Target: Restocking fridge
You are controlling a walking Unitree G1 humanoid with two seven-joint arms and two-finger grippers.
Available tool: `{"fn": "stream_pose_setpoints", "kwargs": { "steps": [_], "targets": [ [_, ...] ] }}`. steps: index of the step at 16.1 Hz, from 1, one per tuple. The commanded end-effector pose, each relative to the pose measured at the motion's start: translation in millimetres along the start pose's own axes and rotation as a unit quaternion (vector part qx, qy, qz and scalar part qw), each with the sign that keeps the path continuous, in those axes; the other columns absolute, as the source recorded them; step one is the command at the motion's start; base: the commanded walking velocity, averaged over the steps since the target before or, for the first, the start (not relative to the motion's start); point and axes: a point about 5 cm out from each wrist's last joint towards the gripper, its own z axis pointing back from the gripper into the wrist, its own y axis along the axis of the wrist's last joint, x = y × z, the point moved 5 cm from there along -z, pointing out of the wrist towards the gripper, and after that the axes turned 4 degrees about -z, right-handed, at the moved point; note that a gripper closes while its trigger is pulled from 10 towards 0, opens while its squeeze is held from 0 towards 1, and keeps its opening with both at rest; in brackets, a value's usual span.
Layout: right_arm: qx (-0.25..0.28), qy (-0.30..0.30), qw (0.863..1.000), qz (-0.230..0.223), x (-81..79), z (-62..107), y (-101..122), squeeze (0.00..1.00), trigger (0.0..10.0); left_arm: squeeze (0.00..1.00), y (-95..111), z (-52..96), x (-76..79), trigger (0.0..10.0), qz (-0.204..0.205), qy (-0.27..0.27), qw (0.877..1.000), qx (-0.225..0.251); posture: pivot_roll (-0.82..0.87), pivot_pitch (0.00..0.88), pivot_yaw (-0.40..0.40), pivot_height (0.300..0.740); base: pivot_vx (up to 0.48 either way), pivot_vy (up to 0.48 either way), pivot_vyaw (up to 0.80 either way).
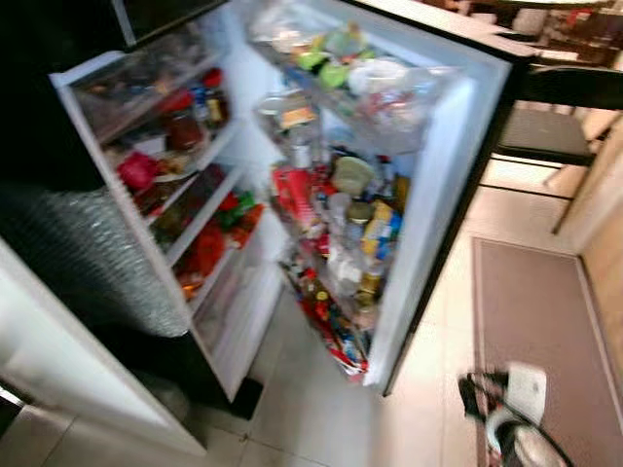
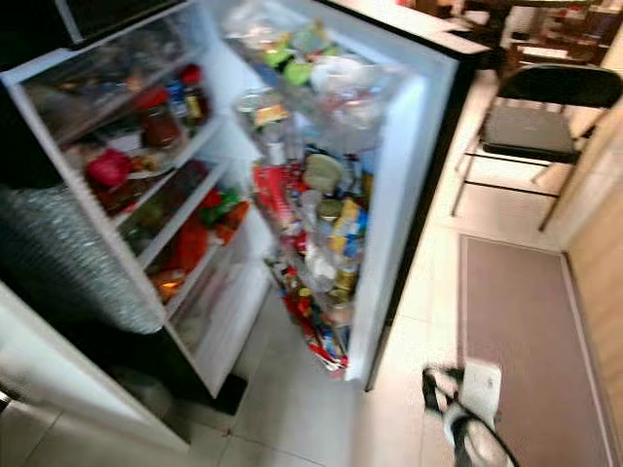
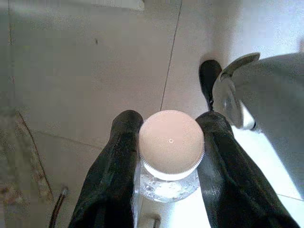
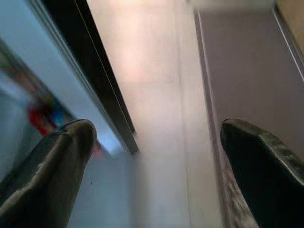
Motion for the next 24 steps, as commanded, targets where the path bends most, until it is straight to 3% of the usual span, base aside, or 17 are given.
{"fn": "stream_pose_setpoints", "kwargs": {
  "steps": [1, 2, 4, 6, 8, 10, 13, 21, 24],
  "targets": [
    [0.047, 0.055, 0.997, 0.001, -26.7, -7.2, 26.6, 0.00, 10.0, 0.00, -4.9, 0.6, -1.9, 10.0, 0.001, 0.000, 1.000, -0.009, -0.06, 0.000, 0.019, 0.740, 0.000, 0.000, 0.00],
    [0.059, 0.078, 0.995, 0.003, -36.7, -6.8, 31.8, 0.00, 10.0, 0.00, -3.9, 0.5, -2.1, 10.0, 0.004, 0.002, 1.000, -0.007, -0.06, 0.000, 0.018, 0.740, 0.000, 0.000, 0.00],
    [0.057, 0.074, 0.995, 0.027, -35.2, -2.4, 24.0, 0.00, 10.0, 0.00, -2.0, 0.3, -1.9, 10.0, 0.009, 0.002, 1.000, -0.002, -0.07, 0.000, 0.018, 0.740, 0.000, 0.000, 0.00],
    [-0.032, 0.006, 0.999, 0.042, -3.5, 8.3, -22.6, 0.00, 10.0, 0.00, -1.0, 0.0, -0.1, 10.0, 0.009, -0.002, 1.000, -0.003, -0.07, 0.000, 0.017, 0.740, 0.000, 0.000, 0.00],
    [-0.129, -0.042, 0.989, 0.051, 19.5, 29.6, -71.3, 0.00, 10.0, 0.00, -1.0, 0.0, 1.4, 10.0, 0.014, -0.004, 1.000, -0.003, -0.05, 0.000, 0.006, 0.740, 0.000, 0.186, 0.00],
    [-0.141, -0.057, 0.987, 0.043, 24.7, 35.9, -80.4, 0.00, 10.0, 0.00, -1.4, 0.0, 0.8, 10.0, 0.018, -0.002, 1.000, -0.003, -0.05, 0.000, 0.008, 0.740, 0.000, 0.364, 0.00],
    [-0.075, -0.056, 0.995, 0.029, 20.9, 19.5, -45.3, 0.00, 10.0, 0.00, -2.9, 0.2, -0.9, 10.0, 0.009, -0.002, 1.000, -0.007, -0.06, 0.000, 0.017, 0.740, 0.000, 0.346, 0.00],
    [0.004, -0.018, 0.999, 0.041, -1.4, -1.8, 4.1, 0.00, 10.0, 0.00, -5.1, 0.7, -2.9, 10.0, -0.008, 0.001, 1.000, -0.009, -0.06, 0.000, 0.022, 0.740, 0.000, 0.073, 0.00],
    [0.036, 0.022, 0.998, 0.046, -16.3, -6.8, 23.4, 0.00, 10.0, 0.00, -5.4, 0.7, -3.5, 10.0, -0.006, 0.002, 1.000, -0.010, -0.05, 0.000, 0.021, 0.740, 0.000, 0.000, 0.00]
  ]
}}
